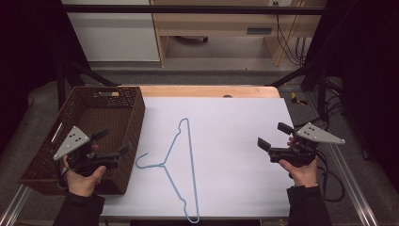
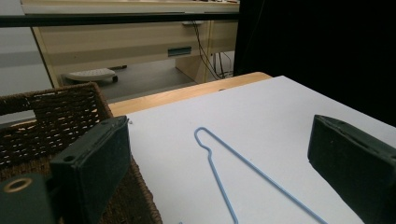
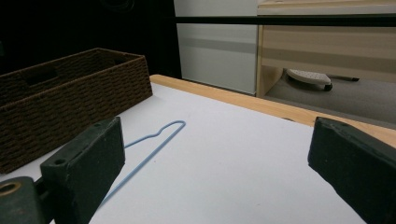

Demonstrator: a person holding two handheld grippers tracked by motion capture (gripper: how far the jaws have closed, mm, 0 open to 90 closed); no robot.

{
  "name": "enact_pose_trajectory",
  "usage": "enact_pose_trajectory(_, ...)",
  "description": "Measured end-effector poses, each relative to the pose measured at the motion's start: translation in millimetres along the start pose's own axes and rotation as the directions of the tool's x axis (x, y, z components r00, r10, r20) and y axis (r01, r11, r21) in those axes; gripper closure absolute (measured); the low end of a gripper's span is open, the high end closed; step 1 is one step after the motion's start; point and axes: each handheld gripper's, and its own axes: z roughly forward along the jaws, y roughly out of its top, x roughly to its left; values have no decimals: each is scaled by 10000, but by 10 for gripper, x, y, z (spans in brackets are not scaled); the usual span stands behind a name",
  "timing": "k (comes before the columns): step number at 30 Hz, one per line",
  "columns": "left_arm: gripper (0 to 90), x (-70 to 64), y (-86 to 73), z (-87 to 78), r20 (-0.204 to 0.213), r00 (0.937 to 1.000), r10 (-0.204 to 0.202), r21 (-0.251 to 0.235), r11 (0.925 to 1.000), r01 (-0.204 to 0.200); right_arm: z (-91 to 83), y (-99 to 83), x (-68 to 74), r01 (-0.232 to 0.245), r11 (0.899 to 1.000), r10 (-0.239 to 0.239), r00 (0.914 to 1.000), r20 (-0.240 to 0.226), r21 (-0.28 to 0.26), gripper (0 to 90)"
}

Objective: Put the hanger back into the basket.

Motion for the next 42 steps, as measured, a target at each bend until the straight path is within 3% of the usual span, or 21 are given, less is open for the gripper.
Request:
enact_pose_trajectory(13, 77, -205, 15, 131, 447, 9984, 340, 548, 9978, -364, -15, 12, 4, 15, 10000, -15, 10000, -7, 28, 42)
enact_pose_trajectory(24, 85, -408, -48, 403, 981, 9929, 679, 1671, 9824, -837, 4, 32, 56, 118, 9999, -117, 9999, -111, 67, 43)
enact_pose_trajectory(27, 97, -472, -106, 515, 1103, 9915, 693, 2210, 9709, -925, 24, 24, 68, 133, 9997, -130, 9998, -153, 209, 42)
enact_pose_trajectory(29, 101, -483, -117, 535, 1110, 9913, 714, 2303, 9684, -955, 28, 23, 69, 146, 9996, -142, 9997, -193, 221, 42)
enact_pose_trajectory(30, 105, -502, -143, 586, 1168, 9900, 791, 2517, 9619, -1065, 35, 21, 73, 151, 9996, -147, 9997, -182, 252, 42)
enact_pose_trajectory(33, 111, -524, -166, 638, 1208, 9901, 718, 2711, 9571, -1025, 36, 20, 74, 143, 9995, -137, 9997, -187, 281, 42)
enact_pose_trajectory(35, 114, -546, -182, 705, 1300, 9887, 752, 2960, 9487, -1111, 36, 19, 72, 146, 9996, -141, 9997, -207, 260, 42)
enact_pose_trajectory(36, 124, -570, -192, 777, 1371, 9871, 825, 3226, 9385, -1232, 35, 19, 72, 147, 9995, -142, 9997, -208, 274, 42)
enact_pose_trajectory(37, 133, -570, -192, 777, 1371, 9871, 825, 3226, 9385, -1232, 35, 19, 72, 147, 9995, -142, 9997, -208, 274, 42)
enact_pose_trajectory(38, 135, -583, -199, 848, 1475, 9846, 942, 3542, 9244, -1415, 36, 18, 74, 143, 9995, -138, 9997, -196, 283, 42)
enact_pose_trajectory(39, 138, -583, -199, 848, 1475, 9846, 942, 3542, 9244, -1415, 37, 18, 74, 144, 9994, -138, 9997, -196, 302, 42)
enact_pose_trajectory(40, 142, -586, -213, 932, 1487, 9835, 1032, 3935, 9063, -1545, 43, 16, 74, 143, 9995, -138, 9997, -180, 295, 42)
enact_pose_trajectory(42, 146, -571, -229, 1027, 1521, 9838, 953, 4288, 8904, -1525, 45, 15, 77, 139, 9992, -133, 9998, -179, 373, 41)
